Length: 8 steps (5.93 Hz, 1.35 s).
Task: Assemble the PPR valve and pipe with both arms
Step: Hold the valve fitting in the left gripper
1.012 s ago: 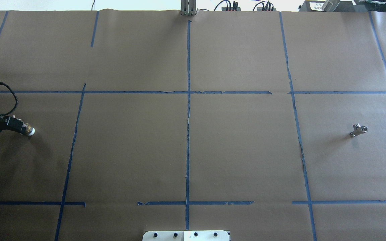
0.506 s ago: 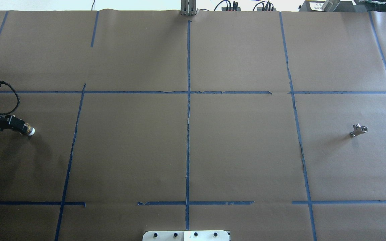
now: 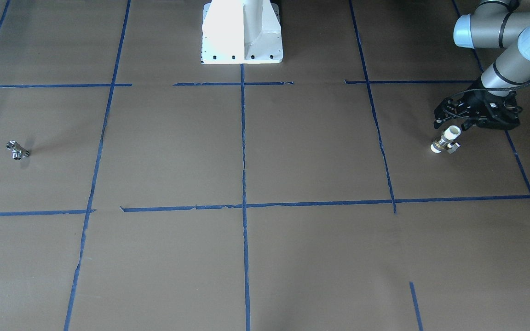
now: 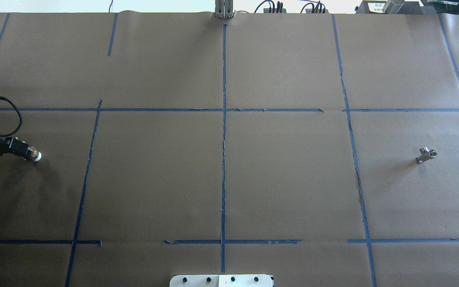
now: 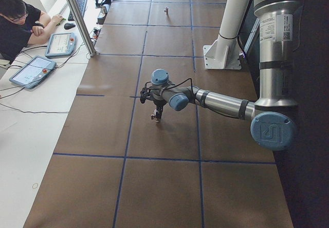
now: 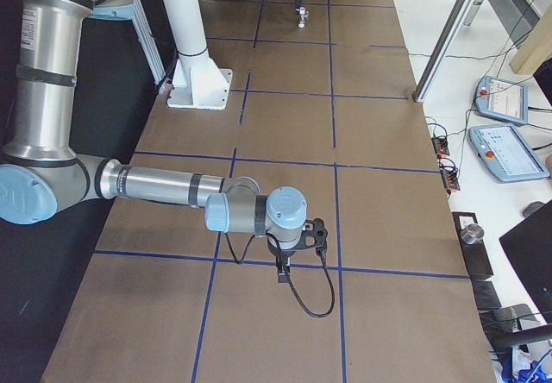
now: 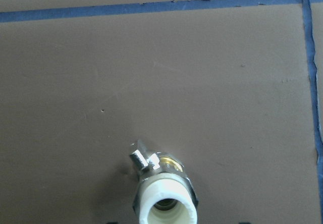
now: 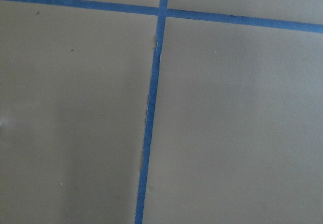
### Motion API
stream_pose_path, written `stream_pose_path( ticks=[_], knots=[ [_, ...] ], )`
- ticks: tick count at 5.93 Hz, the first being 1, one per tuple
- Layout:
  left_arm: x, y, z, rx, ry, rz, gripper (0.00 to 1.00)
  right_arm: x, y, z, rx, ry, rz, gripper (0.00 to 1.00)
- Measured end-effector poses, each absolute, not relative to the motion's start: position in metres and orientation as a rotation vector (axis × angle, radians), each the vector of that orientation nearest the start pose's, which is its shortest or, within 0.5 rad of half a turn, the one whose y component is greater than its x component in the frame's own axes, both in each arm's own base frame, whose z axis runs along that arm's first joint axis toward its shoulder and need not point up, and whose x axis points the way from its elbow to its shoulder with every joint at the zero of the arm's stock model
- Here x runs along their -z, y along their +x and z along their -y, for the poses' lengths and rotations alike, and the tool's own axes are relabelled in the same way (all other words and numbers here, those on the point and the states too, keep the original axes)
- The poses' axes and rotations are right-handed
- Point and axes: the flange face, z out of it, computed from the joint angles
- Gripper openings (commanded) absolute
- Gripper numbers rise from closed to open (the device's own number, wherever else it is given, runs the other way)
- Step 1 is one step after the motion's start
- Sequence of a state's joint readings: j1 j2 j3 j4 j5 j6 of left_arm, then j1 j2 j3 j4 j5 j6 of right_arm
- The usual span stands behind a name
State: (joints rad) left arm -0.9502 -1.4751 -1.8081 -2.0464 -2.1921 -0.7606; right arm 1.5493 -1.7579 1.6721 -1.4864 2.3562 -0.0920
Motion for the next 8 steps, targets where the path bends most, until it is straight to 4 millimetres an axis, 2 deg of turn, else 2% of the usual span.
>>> stream_pose_path(
  ticks=[5,7,8],
  knots=[
    [-0.5414,0.2134,0.4359,-0.047,0.087,-0.829,0.82,-0.6857,0.0540,0.4116,0.106,0.023,0.785,1.00],
    [-0.5408,0.2147,0.4378,-0.048,0.088,-0.830,0.62,-0.6857,0.0540,0.4116,0.106,0.023,0.785,1.00],
    [-0.5408,0.2148,0.4380,-0.048,0.088,-0.830,0.35,-0.6857,0.0541,0.4116,0.106,0.023,0.785,1.00]
  ],
)
